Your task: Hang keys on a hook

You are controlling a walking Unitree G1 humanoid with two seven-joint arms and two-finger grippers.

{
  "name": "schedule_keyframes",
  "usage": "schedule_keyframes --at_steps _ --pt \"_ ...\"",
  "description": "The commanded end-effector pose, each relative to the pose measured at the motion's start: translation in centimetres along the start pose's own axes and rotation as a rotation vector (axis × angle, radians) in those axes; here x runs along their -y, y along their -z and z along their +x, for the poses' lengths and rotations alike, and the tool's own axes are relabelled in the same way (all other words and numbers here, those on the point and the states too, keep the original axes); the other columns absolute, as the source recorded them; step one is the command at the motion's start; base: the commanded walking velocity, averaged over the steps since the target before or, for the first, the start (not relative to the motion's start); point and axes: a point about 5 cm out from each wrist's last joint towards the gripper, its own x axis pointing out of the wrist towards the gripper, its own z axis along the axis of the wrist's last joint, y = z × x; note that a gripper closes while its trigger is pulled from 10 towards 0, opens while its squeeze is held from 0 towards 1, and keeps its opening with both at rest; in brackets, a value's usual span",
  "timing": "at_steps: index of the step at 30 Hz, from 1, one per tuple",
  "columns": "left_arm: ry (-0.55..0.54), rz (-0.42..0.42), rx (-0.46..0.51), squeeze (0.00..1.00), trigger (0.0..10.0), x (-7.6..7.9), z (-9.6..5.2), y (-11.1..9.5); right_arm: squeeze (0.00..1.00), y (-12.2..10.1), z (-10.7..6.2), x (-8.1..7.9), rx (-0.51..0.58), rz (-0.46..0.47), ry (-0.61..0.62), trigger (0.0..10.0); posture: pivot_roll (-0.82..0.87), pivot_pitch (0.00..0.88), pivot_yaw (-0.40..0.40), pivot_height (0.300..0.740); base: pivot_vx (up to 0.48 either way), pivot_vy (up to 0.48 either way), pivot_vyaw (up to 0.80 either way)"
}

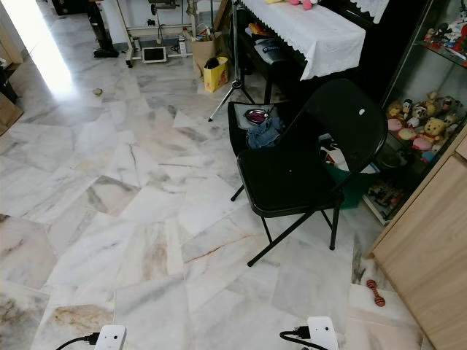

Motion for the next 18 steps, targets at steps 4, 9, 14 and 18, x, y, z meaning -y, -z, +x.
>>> schedule_keyframes --at_steps 4,9,14,18 --pt "0.040 -0.035 0.029 0.00 10.0 -0.52 0.38 -2.71 0.00 -2.71 0.15 -1.02 0.128 0.203 -0.080 10.0 0.11 0.041 -0.018 0.740 0.000 0.000 0.00" --pt "0.046 -0.030 0.038 0.00 10.0 -0.37 0.44 -3.12 0.00 -2.72 0.18 -1.20 0.121 0.201 -0.077 10.0 0.10 0.034 -0.020 0.740 0.000 0.000 0.00" --pt "0.048 -0.034 0.044 0.00 10.0 -0.23 0.46 -3.21 0.00 -2.98 0.24 -1.87 0.121 0.196 -0.083 10.0 0.10 0.021 -0.025 0.740 0.000 0.000 0.00" --pt "0.047 -0.036 0.040 0.00 10.0 -0.25 0.44 -3.03 0.00 -2.90 0.24 -1.82 0.119 0.193 -0.082 10.0 0.09 0.000 -0.023 0.740 0.000 0.000 0.00"
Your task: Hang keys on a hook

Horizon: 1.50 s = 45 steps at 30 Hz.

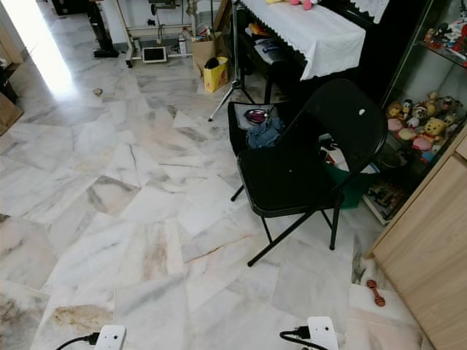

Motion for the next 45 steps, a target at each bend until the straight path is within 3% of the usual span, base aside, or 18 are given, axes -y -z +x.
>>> schedule_keyframes --at_steps 1,25,28,30,31,32,33,34,35,37,38,39,40,43,45 --pt "0.046 -0.037 0.038 0.00 10.0 -0.3 0.4 -2.9 0.00 -2.9 0.2 -1.8 0.119 0.192 -0.081 10.0 0.09 0.000 -0.022 0.740 0.000 0.000 0.00" --pt "0.031 -0.047 0.047 0.00 10.0 -0.7 0.3 -2.7 0.00 -1.9 0.1 -1.2 0.116 0.196 -0.057 10.0 0.07 0.000 -0.009 0.740 0.000 0.000 0.00" --pt "0.043 -0.026 0.021 0.00 10.0 -0.6 0.3 -2.1 0.00 -1.8 0.1 -1.3 0.123 0.192 -0.065 10.0 0.06 0.000 0.036 0.740 0.000 0.000 0.00" --pt "0.057 -0.072 0.012 0.00 10.0 -0.8 0.2 -1.7 0.00 -1.7 0.1 -1.1 0.108 0.163 -0.051 10.0 0.06 0.049 0.029 0.740 0.000 0.000 0.00" --pt "0.073 -0.066 0.013 0.00 10.0 -0.7 0.2 -1.7 0.00 -1.8 0.1 -1.1 0.125 0.226 -0.042 10.0 0.05 0.051 0.027 0.740 0.000 0.000 0.00" --pt "0.077 -0.137 0.013 0.00 10.0 -0.7 0.2 -1.5 0.00 -1.8 0.1 -1.3 0.132 0.292 -0.042 10.0 0.03 0.055 0.036 0.740 0.000 0.000 0.00" --pt "0.046 -0.262 0.001 0.00 10.0 -0.7 0.2 -1.2 0.00 -1.6 0.1 -1.6 0.136 0.379 -0.035 10.0 0.03 0.036 0.040 0.740 0.000 0.000 0.00" --pt "0.003 -0.308 -0.021 0.00 10.0 -0.4 0.2 -0.8 0.00 -1.2 0.1 -2.1 0.121 0.392 -0.037 10.0 0.03 0.000 0.048 0.740 0.000 0.000 0.00" --pt "-0.009 -0.251 -0.024 0.00 10.0 -0.2 0.2 -0.8 0.00 -1.1 0.2 -2.3 0.109 0.344 -0.043 10.0 0.03 0.000 0.048 0.740 0.000 0.000 0.00" --pt "0.142 0.103 0.010 0.00 10.0 1.3 0.2 -1.3 0.00 -1.1 0.1 -2.2 0.100 0.067 -0.103 10.0 0.06 0.000 0.029 0.740 0.000 0.000 0.00" --pt "0.142 0.103 0.010 0.00 10.0 1.3 0.2 -1.3 0.00 -1.1 0.1 -2.2 0.100 0.067 -0.103 10.0 0.06 0.000 0.029 0.740 0.000 0.000 0.00" --pt "0.099 0.160 0.005 0.00 10.0 0.0 0.2 -1.7 0.00 -1.4 0.1 -0.8 0.097 0.084 -0.072 10.0 0.08 0.000 0.005 0.740 0.000 0.000 0.00" --pt "0.075 0.148 0.033 0.00 10.0 -0.9 0.3 -3.0 0.00 -1.9 0.0 0.2 0.104 0.094 -0.064 10.0 0.08 0.000 -0.009 0.740 0.000 0.000 0.00" --pt "0.045 0.146 0.084 0.00 10.0 -1.8 0.4 -4.8 0.00 -2.8 -0.1 1.2 0.118 0.061 -0.038 10.0 0.07 0.000 -0.026 0.740 0.000 0.000 0.00" --pt "0.024 0.124 0.079 0.00 10.0 -1.9 0.3 -4.6 0.00 -3.2 -0.1 1.7 0.132 0.099 -0.014 10.0 0.07 0.000 -0.016 0.740 0.000 0.000 0.00"
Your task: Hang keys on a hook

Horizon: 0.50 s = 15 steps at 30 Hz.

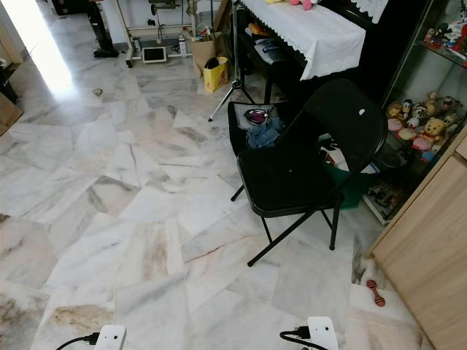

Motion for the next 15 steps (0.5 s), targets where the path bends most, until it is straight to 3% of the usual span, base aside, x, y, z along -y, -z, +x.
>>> schedule_keyframes --at_steps 1,3,6,15 --pt "0.009 0.086 0.072 0.00 10.0 -1.9 0.3 -4.2 0.00 -3.5 -0.1 1.8 0.143 0.124 -0.008 10.0 0.06 0.000 -0.012 0.740 0.000 0.000 0.00" --pt "-0.014 0.000 0.050 0.00 10.0 -2.1 0.3 -3.3 0.00 -4.1 -0.1 1.4 0.172 0.181 -0.016 10.0 0.05 0.000 -0.009 0.740 0.000 0.000 0.00" --pt "-0.022 0.011 0.014 0.00 10.0 -2.2 0.2 -2.3 0.00 -4.8 0.1 -0.1 0.194 0.199 -0.054 10.0 0.04 0.000 -0.006 0.740 0.000 0.000 0.00" --pt "-0.014 -0.046 0.051 0.00 10.0 -1.8 0.3 -3.6 0.00 -4.7 0.2 -1.0 0.187 0.227 -0.066 10.0 0.07 0.031 -0.023 0.740 0.000 0.000 0.00"
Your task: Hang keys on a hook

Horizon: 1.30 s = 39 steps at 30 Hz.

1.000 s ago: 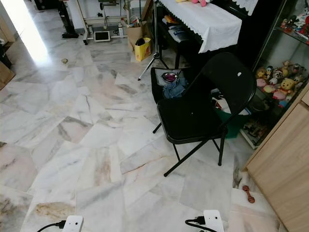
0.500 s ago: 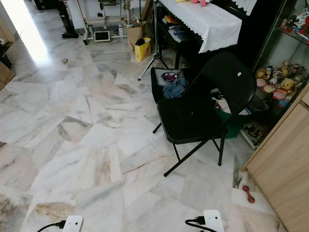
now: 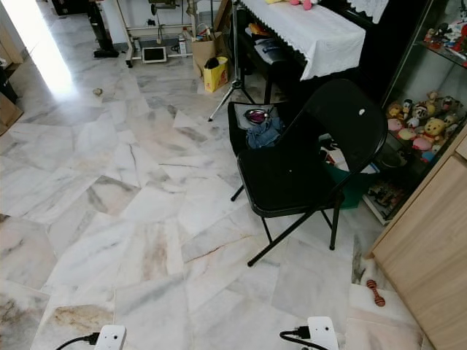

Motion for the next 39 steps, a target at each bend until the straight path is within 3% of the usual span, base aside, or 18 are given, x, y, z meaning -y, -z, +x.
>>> schedule_keyframes --at_steps 1,9,20,27,39 --pt "-0.014 -0.048 0.048 0.00 10.0 -1.8 0.3 -3.5 0.00 -4.7 0.2 -0.9 0.185 0.228 -0.066 10.0 0.07 0.037 -0.022 0.740 0.000 0.000 0.00" --pt "-0.017 -0.061 0.039 0.00 10.0 -1.8 0.3 -3.3 0.00 -4.0 0.1 -0.1 0.169 0.242 -0.051 10.0 0.07 0.064 -0.022 0.740 0.000 0.000 0.00" --pt "-0.005 -0.038 0.034 0.00 10.0 -1.9 0.3 -3.1 0.00 -3.4 0.1 -0.3 0.156 0.240 -0.057 10.0 0.08 0.067 -0.020 0.740 0.000 0.000 0.00" --pt "-0.001 -0.040 0.036 0.00 10.0 -1.7 0.3 -3.2 0.00 -2.2 -0.1 0.7 0.143 0.240 -0.050 10.0 0.07 0.061 -0.022 0.740 0.000 0.000 0.00" --pt "0.006 -0.041 0.032 0.00 10.0 -1.5 0.3 -3.0 0.00 -3.9 0.1 -0.4 0.154 0.228 -0.058 10.0 0.07 0.032 -0.027 0.740 0.000 0.000 0.00"
